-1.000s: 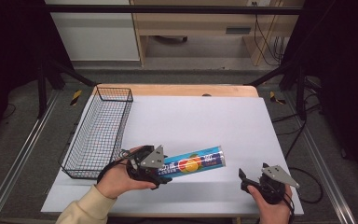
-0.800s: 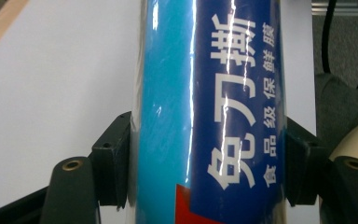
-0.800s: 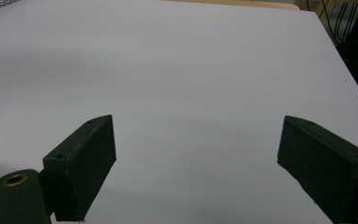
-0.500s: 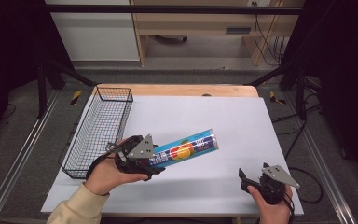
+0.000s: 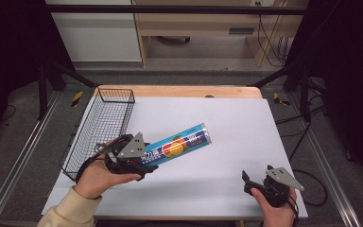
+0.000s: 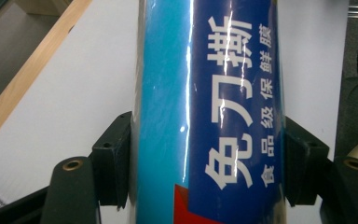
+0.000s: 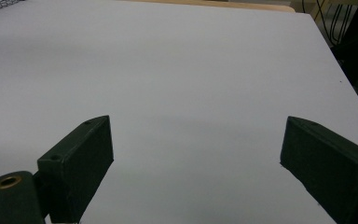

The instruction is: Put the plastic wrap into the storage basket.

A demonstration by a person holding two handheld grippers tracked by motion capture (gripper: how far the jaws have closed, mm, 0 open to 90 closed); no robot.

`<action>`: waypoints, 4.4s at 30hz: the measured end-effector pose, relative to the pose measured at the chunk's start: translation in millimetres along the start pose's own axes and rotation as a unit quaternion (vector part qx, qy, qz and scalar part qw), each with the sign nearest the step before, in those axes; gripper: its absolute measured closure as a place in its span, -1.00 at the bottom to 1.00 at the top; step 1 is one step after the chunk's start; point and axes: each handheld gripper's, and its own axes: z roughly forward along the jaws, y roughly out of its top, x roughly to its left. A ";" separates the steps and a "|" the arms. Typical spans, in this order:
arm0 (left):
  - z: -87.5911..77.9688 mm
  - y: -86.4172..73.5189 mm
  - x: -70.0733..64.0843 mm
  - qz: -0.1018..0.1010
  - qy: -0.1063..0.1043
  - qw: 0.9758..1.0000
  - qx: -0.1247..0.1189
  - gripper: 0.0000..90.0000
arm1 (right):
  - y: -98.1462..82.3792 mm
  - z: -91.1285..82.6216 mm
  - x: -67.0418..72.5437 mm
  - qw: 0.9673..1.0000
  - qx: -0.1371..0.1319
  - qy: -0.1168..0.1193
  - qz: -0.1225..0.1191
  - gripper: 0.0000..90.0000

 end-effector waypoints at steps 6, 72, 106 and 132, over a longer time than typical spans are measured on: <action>-16.4 -3.5 6.3 -0.015 0.022 1.000 0.008 -0.29 | -0.1 -0.7 -0.6 1.000 -0.001 -0.001 0.001 -0.78; -66.9 -38.4 6.4 -0.110 0.121 0.986 0.014 -0.29 | 0.1 -2.0 0.2 1.000 -0.003 -0.012 0.000 -0.74; -81.5 -36.3 10.3 -0.157 0.193 0.967 0.054 -0.29 | 1.6 -5.1 3.4 1.000 -0.006 -0.021 -0.012 -0.72; -57.8 -50.9 35.3 -0.228 0.247 0.932 0.137 -0.29 | 6.1 -6.2 10.2 0.999 -0.022 -0.010 -0.032 -0.69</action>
